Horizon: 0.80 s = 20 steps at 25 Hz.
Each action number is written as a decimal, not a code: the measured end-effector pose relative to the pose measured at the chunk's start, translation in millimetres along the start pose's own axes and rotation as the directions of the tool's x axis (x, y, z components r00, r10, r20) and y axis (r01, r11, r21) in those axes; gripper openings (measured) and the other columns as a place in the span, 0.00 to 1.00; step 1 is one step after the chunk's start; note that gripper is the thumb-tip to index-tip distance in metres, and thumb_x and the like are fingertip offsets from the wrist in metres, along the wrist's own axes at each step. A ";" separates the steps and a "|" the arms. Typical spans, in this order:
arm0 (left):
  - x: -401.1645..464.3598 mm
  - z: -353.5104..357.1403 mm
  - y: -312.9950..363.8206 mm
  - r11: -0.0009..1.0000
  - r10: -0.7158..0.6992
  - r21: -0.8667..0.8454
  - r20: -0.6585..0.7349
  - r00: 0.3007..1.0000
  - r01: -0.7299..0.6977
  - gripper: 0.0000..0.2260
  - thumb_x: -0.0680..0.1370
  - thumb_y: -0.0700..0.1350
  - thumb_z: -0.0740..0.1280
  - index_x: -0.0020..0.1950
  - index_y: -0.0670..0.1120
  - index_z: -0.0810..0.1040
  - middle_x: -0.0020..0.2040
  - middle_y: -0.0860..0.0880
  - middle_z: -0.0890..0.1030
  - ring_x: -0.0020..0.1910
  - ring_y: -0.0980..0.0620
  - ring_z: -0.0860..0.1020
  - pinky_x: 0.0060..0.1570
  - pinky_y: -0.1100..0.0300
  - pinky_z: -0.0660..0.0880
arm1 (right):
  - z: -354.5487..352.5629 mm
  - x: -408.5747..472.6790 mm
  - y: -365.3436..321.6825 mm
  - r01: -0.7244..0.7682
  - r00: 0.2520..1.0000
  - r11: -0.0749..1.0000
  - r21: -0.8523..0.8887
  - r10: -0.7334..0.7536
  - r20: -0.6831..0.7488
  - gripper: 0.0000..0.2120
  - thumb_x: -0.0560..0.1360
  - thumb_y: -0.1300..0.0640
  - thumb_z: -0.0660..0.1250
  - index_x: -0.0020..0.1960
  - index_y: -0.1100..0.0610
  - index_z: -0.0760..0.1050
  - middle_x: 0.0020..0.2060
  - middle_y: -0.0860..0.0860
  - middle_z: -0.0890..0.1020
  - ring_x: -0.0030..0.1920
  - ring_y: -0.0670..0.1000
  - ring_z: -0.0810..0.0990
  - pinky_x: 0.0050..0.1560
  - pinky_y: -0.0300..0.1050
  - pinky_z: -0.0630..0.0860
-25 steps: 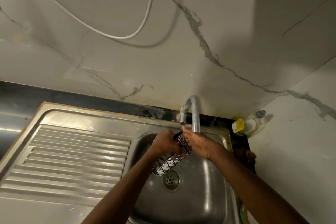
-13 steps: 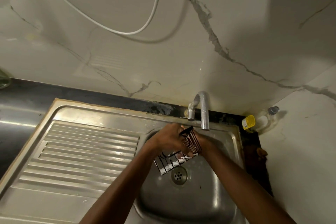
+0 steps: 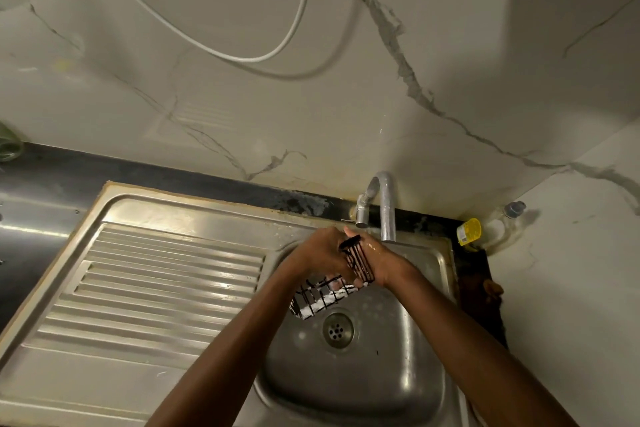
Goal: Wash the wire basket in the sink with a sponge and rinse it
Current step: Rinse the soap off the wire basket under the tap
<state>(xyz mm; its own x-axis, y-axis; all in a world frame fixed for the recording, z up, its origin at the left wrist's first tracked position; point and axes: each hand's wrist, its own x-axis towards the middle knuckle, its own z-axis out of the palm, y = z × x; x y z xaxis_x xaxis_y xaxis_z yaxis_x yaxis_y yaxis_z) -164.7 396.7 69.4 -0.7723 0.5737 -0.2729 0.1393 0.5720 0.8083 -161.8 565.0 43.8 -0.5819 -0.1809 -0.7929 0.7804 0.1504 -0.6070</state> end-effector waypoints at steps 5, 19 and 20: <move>8.4 25.4 -12.4 0.995 -0.089 -0.049 -0.073 0.993 0.086 0.16 0.67 0.44 0.83 0.51 0.47 0.84 0.40 0.58 0.82 0.39 0.66 0.81 0.46 0.69 0.77 | 3.7 -18.5 -0.9 -0.001 1.000 0.997 0.073 0.003 -0.020 0.27 0.81 0.37 0.57 0.45 0.59 0.79 0.35 0.55 0.82 0.34 0.53 0.81 0.38 0.46 0.77; 13.7 32.5 -15.3 0.998 0.055 0.020 -0.069 0.996 -0.054 0.12 0.68 0.48 0.82 0.46 0.45 0.86 0.43 0.50 0.88 0.41 0.56 0.85 0.50 0.56 0.83 | -26.9 1.0 34.8 -0.037 0.993 0.985 0.170 0.055 -0.107 0.32 0.81 0.35 0.55 0.64 0.61 0.79 0.54 0.60 0.84 0.52 0.56 0.83 0.55 0.50 0.76; 11.6 27.8 -14.1 0.997 0.074 -0.004 -0.059 0.995 -0.075 0.12 0.68 0.48 0.83 0.46 0.45 0.86 0.42 0.52 0.87 0.41 0.58 0.85 0.50 0.55 0.83 | -26.5 5.4 38.6 -0.050 0.995 0.964 0.260 0.071 -0.072 0.23 0.83 0.40 0.56 0.60 0.57 0.79 0.49 0.56 0.85 0.46 0.49 0.85 0.49 0.43 0.79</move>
<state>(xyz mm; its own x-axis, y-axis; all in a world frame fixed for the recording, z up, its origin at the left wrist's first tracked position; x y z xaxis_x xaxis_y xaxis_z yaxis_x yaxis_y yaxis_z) -158.4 411.5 40.4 -0.7952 0.5788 -0.1806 0.1939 0.5251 0.8287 -140.9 595.6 14.7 -0.5400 -0.0993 -0.8358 0.8411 -0.0988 -0.5318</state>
